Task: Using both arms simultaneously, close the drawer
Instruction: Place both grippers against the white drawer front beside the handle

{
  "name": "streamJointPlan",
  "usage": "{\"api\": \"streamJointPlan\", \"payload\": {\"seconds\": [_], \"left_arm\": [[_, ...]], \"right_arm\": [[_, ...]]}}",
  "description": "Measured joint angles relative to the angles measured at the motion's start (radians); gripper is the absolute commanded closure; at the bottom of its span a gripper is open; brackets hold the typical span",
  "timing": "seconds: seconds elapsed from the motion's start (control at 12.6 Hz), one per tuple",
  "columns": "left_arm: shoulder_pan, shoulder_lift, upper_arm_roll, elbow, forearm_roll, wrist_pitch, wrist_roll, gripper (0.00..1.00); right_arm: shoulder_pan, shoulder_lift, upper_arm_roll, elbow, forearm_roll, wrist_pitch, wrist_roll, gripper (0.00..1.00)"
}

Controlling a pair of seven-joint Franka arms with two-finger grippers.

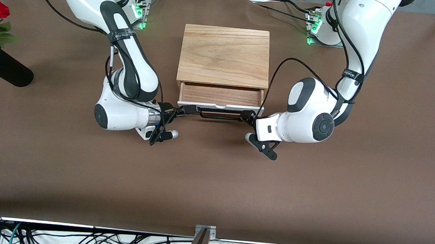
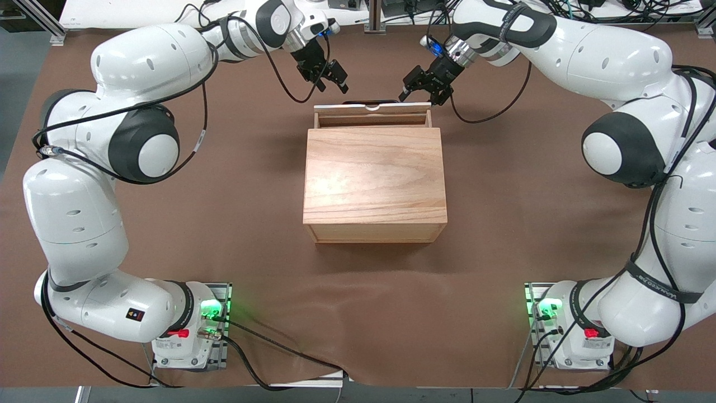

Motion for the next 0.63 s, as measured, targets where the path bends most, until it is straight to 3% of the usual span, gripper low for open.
{"api": "streamJointPlan", "payload": {"seconds": [0.63], "left_arm": [[0.001, 0.003, 0.001, -0.029, 0.000, -0.037, -0.001, 0.00]], "right_arm": [[0.000, 0.000, -0.003, -0.026, 0.000, -0.027, -0.002, 0.00]]}}
